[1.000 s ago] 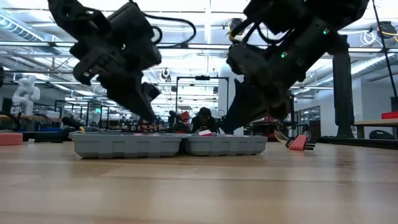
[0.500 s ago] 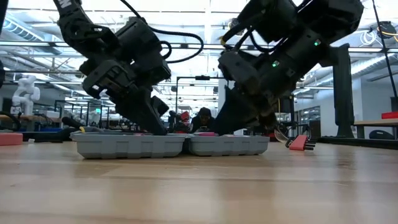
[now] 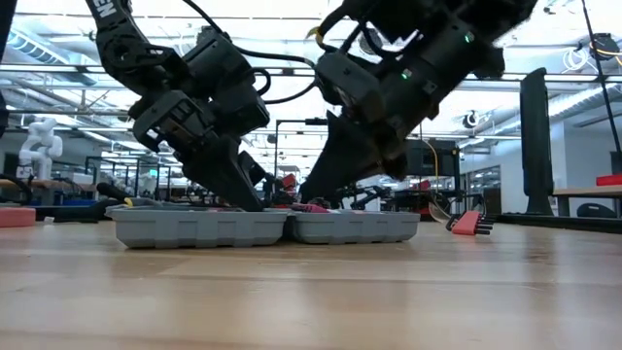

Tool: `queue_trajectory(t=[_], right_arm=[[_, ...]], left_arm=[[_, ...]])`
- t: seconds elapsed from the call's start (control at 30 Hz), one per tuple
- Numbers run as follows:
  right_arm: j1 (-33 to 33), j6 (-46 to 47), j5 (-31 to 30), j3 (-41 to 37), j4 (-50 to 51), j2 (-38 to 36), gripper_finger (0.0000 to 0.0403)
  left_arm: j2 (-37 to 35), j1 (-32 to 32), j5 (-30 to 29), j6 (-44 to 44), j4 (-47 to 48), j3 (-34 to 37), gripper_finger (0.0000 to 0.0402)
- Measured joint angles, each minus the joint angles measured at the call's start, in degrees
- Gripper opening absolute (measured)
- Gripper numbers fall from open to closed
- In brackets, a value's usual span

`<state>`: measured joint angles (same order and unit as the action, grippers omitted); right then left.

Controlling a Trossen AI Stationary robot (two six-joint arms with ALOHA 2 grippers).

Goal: Prefit tool cases
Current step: Put the red terminal block into the gray prefit tools case

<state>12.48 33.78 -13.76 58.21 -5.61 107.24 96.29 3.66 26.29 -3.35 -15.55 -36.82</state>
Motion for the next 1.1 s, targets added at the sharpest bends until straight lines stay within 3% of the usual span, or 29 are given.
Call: queue_trajectory(t=[0.27,0.57,1.1], right_arm=[[1.65,2.26,-2.34,5.62,14.8,-0.03,0.0],[1.87,3.08,-0.42,6.08,10.41,4.95,0.0],[1.72,3.03,-1.09,5.84,8.32,5.35,0.0]], left_arm=[[0.0,0.0,2.27,-0.07,-1.84,0.02,0.0],[0.0,-0.04,3.97,-4.44,-1.0,-1.55,0.0],[3.78,-1.59,5.43,-4.4,-4.37,-3.1,0.0]])
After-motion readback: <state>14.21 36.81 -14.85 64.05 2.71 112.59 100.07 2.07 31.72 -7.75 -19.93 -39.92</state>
